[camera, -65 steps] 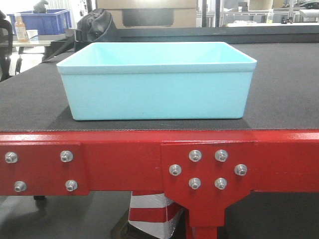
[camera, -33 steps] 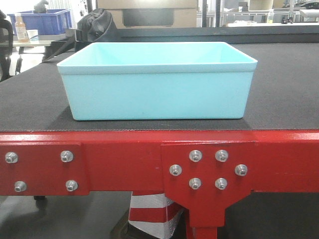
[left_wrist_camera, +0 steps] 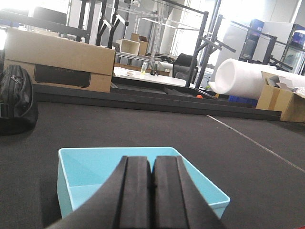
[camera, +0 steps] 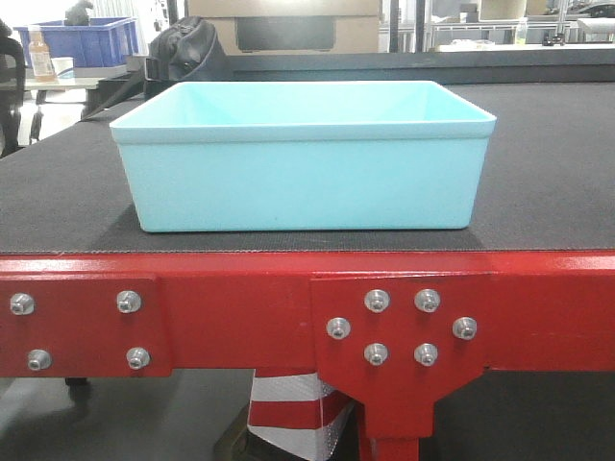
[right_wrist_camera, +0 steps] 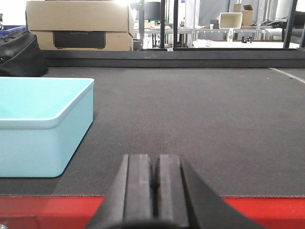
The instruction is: Fetch blue bin and place on conveyor start
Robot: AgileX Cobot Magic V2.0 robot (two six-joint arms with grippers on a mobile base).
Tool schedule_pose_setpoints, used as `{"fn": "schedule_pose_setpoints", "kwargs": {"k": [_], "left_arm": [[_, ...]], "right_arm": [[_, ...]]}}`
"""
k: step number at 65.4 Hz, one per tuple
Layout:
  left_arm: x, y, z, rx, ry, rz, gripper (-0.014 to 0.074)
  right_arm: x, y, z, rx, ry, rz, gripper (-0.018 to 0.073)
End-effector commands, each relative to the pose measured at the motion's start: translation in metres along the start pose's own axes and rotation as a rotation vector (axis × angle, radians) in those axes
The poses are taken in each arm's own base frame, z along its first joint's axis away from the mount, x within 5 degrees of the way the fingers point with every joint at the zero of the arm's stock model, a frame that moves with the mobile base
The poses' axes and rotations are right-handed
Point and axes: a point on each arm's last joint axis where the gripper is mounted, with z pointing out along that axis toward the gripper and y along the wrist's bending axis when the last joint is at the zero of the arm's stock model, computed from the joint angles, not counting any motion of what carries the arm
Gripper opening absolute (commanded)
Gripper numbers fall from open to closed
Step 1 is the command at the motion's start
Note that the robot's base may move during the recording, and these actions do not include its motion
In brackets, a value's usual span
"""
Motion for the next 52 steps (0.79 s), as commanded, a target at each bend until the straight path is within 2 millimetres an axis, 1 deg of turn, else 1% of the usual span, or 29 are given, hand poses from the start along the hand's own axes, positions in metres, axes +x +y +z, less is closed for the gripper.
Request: {"fn": "schedule_pose_setpoints", "kwargs": {"k": [1,20,26,32,36,39,46,52], "left_arm": [[-0.002,-0.001,-0.002,0.012,-0.02,0.007,-0.0111],[-0.002,-0.001,-0.002,0.011,-0.017,0.007,-0.0111],[0.0,0.0,-0.002,-0.003,-0.009,0.071,-0.0111],[0.009,0.004,-0.003,-0.032,0.038,0.079,-0.0111],[0.014,0.007,-0.006,-0.052,0.037,0.079,-0.0111],[0.018,0.009,-0.01,-0.068,0.016,0.087,-0.0111],[0.027,0.015,-0.022,-0.12,-0.071,0.172,-0.0111],[0.047,0.026,-0.034,-0.217,-0.092,0.163,-0.0111]], "right_arm": [[-0.002,0.0,0.0,0.004,-0.021,-0.004,-0.0167],[-0.002,0.0,0.0,0.004,-0.021,-0.004,-0.0167],[-0.002,0.0,0.0,0.004,-0.021,-0.004,-0.0167],[-0.002,0.0,0.0,0.004,-0.021,-0.004,-0.0167],[-0.002,0.0,0.0,0.004,-0.021,-0.004,-0.0167],[-0.002,0.0,0.0,0.004,-0.021,-0.004,-0.0167],[-0.002,0.0,0.0,0.004,-0.021,-0.004,-0.0167],[-0.002,0.0,0.0,0.004,-0.021,-0.004,-0.0167]]}}
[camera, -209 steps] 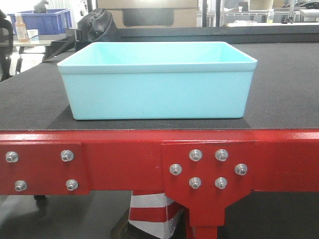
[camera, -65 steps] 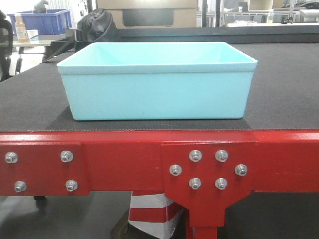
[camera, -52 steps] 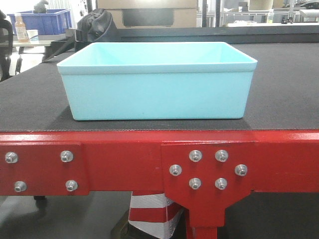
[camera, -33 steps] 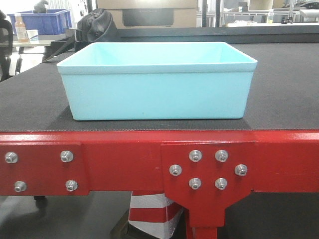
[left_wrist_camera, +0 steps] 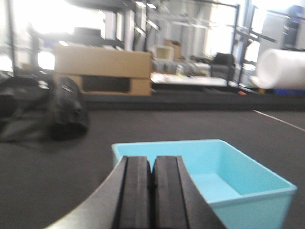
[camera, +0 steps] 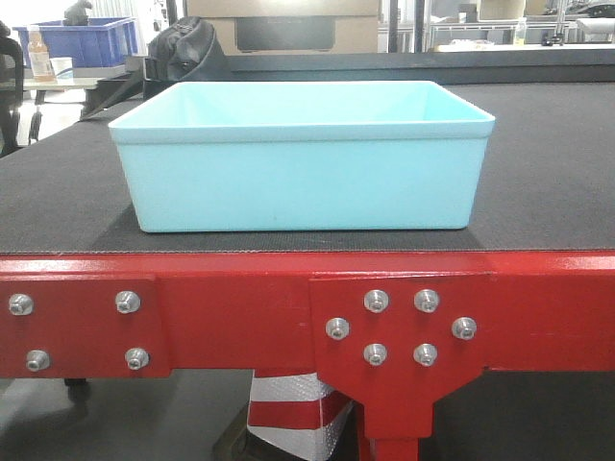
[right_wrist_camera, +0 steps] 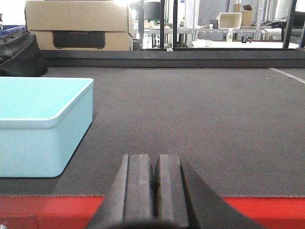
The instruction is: Fetch blue bin and place on conveyor start
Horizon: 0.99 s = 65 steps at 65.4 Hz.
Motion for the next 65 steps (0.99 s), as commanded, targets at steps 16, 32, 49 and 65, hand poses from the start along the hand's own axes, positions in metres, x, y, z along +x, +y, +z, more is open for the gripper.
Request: {"fn": "schedule_pose_setpoints", "kwargs": {"k": [16,32,49,65], "left_arm": [[0.06,0.016,-0.031,-0.231,0.0,0.026,-0.0111],[0.095,0.019,-0.037,-0.254,0.052,0.04,-0.0111],[0.097,0.019,-0.038,-0.255,0.069,0.04,-0.0111],[0.095,0.019,-0.038,-0.25,0.041,0.03,-0.0111]], "right_arm": [[-0.002,0.0,0.0,0.004,-0.021,-0.003,-0.0167],[-0.002,0.0,0.0,0.004,-0.021,-0.003,-0.0167],[-0.002,0.0,0.0,0.004,-0.021,-0.003,-0.0167],[-0.002,0.0,0.0,0.004,-0.021,-0.003,-0.0167]]}}
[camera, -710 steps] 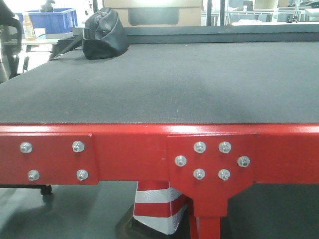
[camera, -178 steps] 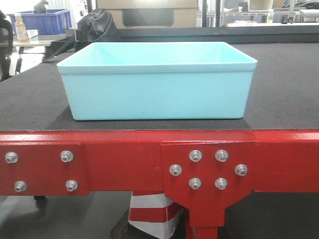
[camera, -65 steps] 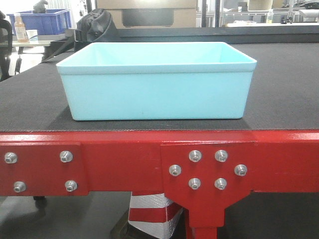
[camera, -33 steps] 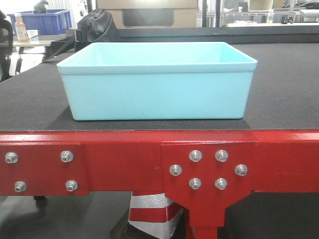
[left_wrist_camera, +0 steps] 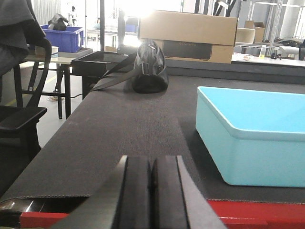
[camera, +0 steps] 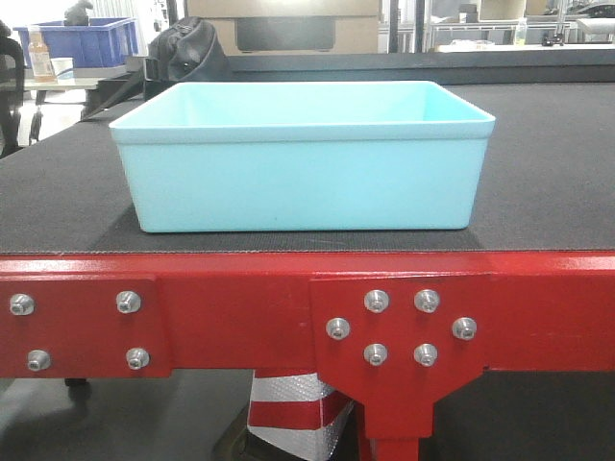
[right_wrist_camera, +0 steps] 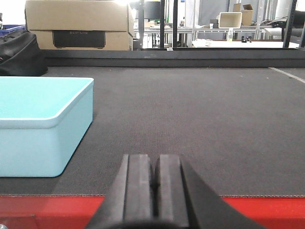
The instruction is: Fetch blue bin and place on conveyor start
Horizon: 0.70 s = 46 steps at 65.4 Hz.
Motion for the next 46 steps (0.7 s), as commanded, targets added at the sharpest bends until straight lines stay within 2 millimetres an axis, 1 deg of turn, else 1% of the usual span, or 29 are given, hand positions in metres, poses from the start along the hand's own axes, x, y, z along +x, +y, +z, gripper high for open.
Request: {"fn": "schedule_pose_setpoints", "kwargs": {"k": [1,46], "left_arm": [[-0.0044,-0.0003,-0.0006,0.003,-0.046,-0.017,-0.0111],[-0.0053,-0.0004,-0.0007,0.004,-0.055,-0.018,-0.0111]], "right_arm": [[-0.0019,-0.0002,-0.0003,0.004,-0.021,-0.003,-0.0167],[-0.0019,-0.0002,-0.0003,0.004,-0.021,-0.003,-0.0167]]}}
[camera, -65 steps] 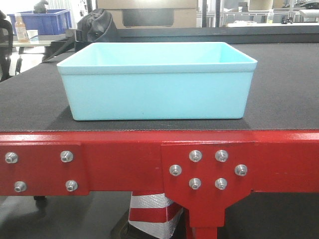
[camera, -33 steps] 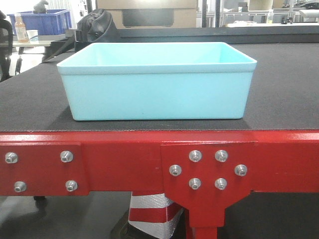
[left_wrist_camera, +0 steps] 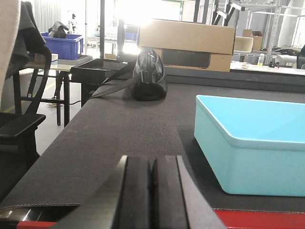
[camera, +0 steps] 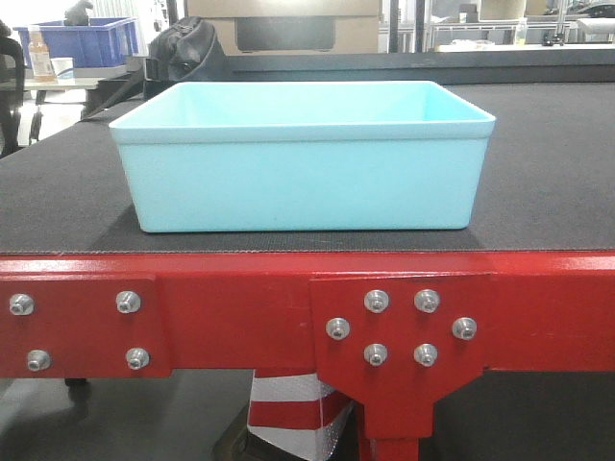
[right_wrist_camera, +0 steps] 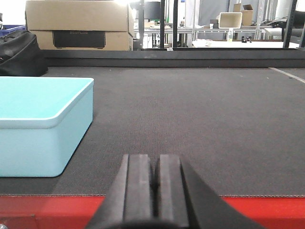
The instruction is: Fetch blue bin and place on conveyor start
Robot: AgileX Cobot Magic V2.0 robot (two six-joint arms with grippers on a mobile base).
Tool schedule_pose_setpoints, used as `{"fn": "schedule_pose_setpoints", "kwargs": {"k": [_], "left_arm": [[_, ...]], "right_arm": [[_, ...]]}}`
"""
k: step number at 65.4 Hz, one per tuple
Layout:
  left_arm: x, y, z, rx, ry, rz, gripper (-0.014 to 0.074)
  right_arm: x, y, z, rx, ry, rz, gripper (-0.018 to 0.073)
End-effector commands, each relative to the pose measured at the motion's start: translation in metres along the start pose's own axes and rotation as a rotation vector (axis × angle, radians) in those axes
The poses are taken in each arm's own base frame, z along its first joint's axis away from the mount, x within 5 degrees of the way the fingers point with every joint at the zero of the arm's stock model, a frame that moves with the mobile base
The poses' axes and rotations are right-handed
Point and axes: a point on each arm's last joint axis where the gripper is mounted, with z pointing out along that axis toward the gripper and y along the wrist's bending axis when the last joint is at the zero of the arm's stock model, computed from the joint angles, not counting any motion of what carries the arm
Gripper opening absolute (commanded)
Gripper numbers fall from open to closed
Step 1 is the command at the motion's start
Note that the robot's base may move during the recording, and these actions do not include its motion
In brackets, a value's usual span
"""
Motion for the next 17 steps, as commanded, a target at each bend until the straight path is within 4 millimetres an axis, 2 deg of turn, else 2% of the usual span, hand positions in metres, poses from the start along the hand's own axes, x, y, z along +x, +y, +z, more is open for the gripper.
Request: {"fn": "schedule_pose_setpoints", "kwargs": {"k": [1,17], "left_arm": [[-0.0029,-0.0002,-0.0006,0.002,-0.03,-0.012,-0.0111],[-0.0029,-0.0002,-0.0006,0.002,-0.03,-0.012,-0.0111]], "right_arm": [[-0.0019,-0.0002,-0.0003,0.004,-0.021,-0.005,-0.0167],[-0.0019,-0.0002,-0.0003,0.004,-0.021,-0.005,-0.0167]]}}
